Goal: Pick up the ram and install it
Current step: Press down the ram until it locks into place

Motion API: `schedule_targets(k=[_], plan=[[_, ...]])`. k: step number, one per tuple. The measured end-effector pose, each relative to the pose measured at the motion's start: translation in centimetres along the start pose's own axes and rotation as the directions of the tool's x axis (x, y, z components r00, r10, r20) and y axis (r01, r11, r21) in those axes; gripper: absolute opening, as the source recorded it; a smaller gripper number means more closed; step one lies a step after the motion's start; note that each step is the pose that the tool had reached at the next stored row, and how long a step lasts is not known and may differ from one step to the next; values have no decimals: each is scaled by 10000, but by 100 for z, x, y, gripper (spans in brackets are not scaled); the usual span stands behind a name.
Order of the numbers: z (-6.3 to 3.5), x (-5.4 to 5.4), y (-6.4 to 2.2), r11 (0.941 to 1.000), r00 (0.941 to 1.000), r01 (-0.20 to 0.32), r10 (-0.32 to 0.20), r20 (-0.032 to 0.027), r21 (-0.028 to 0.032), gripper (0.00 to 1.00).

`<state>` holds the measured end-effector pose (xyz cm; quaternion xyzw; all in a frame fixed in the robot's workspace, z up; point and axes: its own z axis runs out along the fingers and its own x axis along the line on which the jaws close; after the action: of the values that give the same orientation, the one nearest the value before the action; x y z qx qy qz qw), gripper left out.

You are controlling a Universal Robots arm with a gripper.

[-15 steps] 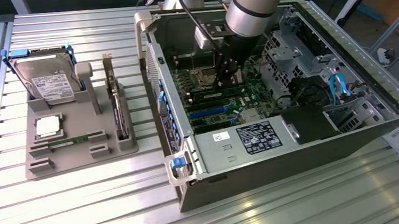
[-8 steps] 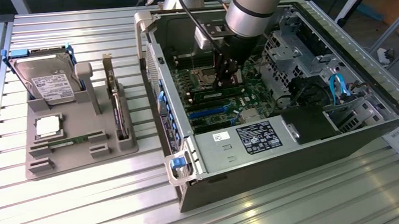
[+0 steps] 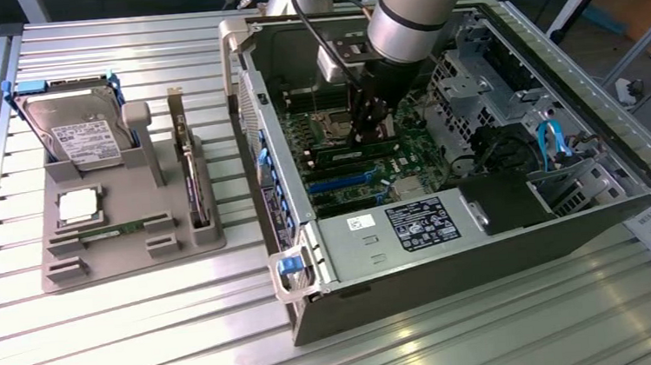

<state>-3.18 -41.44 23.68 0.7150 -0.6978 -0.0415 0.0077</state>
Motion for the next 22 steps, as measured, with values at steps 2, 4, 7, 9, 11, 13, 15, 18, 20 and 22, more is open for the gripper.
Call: schedule_targets(k=[2,4,7,9,11,13,15,18,20,22], plan=[[0,0,0,10000,10000,1,-1,0,0,10],[9,0,-1,10000,10000,0,0,2,1,10],[21,2,-1,10000,10000,0,0,-3,-1,10],[22,1,-1,10000,10000,0,0,-1,-1,10],[23,1,-2,10000,10000,0,0,0,0,10],[28,1,-2,10000,10000,0,0,0,-1,10],[30,2,-2,10000,10000,-1,1,-1,-1,10],[33,2,-2,10000,10000,0,0,0,-1,10],[37,2,-3,10000,10000,0,0,-2,0,10],[38,2,-2,10000,10000,0,0,-2,-1,10]])
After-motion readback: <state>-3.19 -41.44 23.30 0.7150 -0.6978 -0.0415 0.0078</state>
